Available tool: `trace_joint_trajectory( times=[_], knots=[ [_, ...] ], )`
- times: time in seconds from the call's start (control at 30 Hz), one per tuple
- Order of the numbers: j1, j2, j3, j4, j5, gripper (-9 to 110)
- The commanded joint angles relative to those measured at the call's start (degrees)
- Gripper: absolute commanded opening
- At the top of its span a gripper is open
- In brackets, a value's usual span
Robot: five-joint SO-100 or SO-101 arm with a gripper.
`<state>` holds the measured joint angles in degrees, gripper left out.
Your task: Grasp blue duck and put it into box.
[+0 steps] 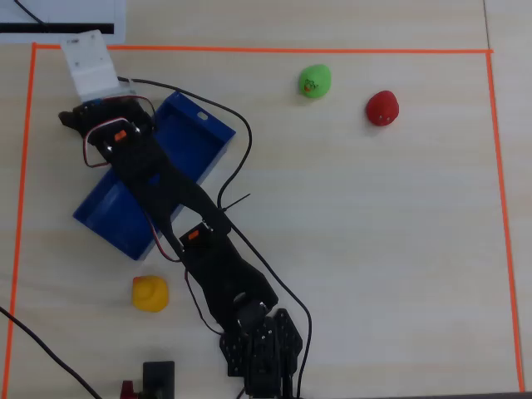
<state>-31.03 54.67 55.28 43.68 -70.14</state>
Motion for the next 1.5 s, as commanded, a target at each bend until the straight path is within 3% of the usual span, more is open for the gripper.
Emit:
trace_joint_trajectory(
  times=[0.0, 0.33, 1.03, 1.1, 1.17, 1.47],
  knots=[
    [1.0, 0.6, -0.9, -2.5, -0.5, 33],
    [-0.1, -0.8, 3.7, -5.4, 1.5, 32],
    [-0.8, -6.3, -4.9, -4.7, 6.3, 31],
    [-0.8, -6.7, -5.6, -3.5, 5.7, 22],
    [-1.0, -6.8, -5.6, -2.5, 4.7, 1],
    [-0.9, -7.0, -5.5, 1.0, 3.2, 0]
  ],
)
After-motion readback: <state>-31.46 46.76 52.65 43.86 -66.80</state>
